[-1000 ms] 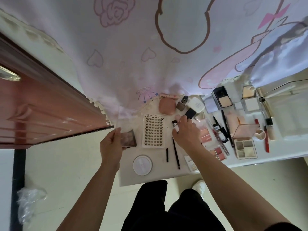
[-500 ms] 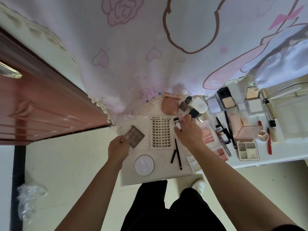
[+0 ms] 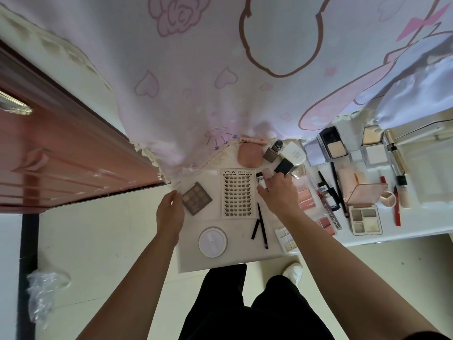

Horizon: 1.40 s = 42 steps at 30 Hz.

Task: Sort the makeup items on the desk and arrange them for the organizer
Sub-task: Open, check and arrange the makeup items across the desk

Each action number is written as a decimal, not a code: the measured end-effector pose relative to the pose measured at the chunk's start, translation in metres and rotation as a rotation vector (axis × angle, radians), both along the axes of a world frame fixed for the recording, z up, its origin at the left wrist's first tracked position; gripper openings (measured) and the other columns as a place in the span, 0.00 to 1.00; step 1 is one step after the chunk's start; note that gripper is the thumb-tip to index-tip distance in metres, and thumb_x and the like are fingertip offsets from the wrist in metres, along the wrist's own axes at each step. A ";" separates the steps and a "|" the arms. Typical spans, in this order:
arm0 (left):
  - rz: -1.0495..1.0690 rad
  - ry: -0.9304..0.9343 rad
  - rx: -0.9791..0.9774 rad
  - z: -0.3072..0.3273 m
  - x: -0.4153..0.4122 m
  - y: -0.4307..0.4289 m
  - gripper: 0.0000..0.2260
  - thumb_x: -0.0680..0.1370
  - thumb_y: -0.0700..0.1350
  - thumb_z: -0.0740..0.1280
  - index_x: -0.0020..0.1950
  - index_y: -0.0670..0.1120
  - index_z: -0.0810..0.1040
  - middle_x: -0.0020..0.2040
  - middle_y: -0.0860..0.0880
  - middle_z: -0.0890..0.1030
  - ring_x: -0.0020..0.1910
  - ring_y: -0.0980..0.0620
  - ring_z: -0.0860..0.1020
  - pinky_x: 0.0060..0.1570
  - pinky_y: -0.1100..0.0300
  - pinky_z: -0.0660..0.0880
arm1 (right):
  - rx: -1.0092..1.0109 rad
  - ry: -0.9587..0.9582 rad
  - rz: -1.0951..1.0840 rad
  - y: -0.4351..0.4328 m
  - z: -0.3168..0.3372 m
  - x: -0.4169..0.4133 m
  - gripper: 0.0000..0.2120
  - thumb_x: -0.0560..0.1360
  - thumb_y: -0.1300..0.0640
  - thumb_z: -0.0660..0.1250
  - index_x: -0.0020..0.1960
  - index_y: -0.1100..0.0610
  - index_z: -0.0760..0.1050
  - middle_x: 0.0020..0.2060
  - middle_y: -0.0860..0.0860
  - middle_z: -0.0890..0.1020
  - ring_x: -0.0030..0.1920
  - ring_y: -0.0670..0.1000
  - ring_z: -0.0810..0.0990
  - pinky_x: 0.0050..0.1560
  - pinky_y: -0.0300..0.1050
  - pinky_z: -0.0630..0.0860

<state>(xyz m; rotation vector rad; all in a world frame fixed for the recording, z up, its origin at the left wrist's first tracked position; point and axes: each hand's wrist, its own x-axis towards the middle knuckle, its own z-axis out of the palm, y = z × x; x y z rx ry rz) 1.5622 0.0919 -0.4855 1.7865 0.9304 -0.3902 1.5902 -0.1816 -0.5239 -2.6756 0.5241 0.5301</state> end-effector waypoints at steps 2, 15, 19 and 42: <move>0.016 -0.017 -0.029 0.000 0.002 0.001 0.18 0.81 0.51 0.62 0.69 0.50 0.76 0.67 0.49 0.77 0.67 0.46 0.74 0.67 0.42 0.72 | -0.001 -0.007 0.009 0.000 0.000 -0.001 0.22 0.76 0.41 0.66 0.58 0.59 0.70 0.50 0.56 0.75 0.44 0.50 0.68 0.42 0.45 0.67; -0.033 -0.045 -0.145 -0.001 0.009 0.010 0.19 0.82 0.49 0.64 0.73 0.50 0.71 0.70 0.51 0.74 0.68 0.50 0.72 0.70 0.44 0.69 | -0.101 -0.045 0.235 0.001 0.019 0.002 0.10 0.81 0.52 0.63 0.57 0.56 0.66 0.40 0.53 0.74 0.46 0.56 0.74 0.39 0.48 0.69; -0.043 -0.050 -0.029 0.000 0.003 0.005 0.20 0.82 0.51 0.63 0.74 0.50 0.70 0.71 0.50 0.73 0.68 0.49 0.72 0.69 0.48 0.69 | -0.008 -0.057 0.117 -0.003 0.018 -0.001 0.08 0.82 0.51 0.60 0.52 0.56 0.67 0.36 0.54 0.77 0.40 0.56 0.77 0.37 0.48 0.71; -0.536 -0.598 -0.204 0.217 -0.024 -0.130 0.11 0.77 0.53 0.68 0.54 0.52 0.85 0.47 0.55 0.86 0.49 0.53 0.83 0.52 0.55 0.79 | 1.412 -0.112 -0.044 -0.034 0.228 -0.084 0.30 0.80 0.44 0.57 0.58 0.74 0.69 0.30 0.47 0.67 0.31 0.46 0.64 0.32 0.36 0.64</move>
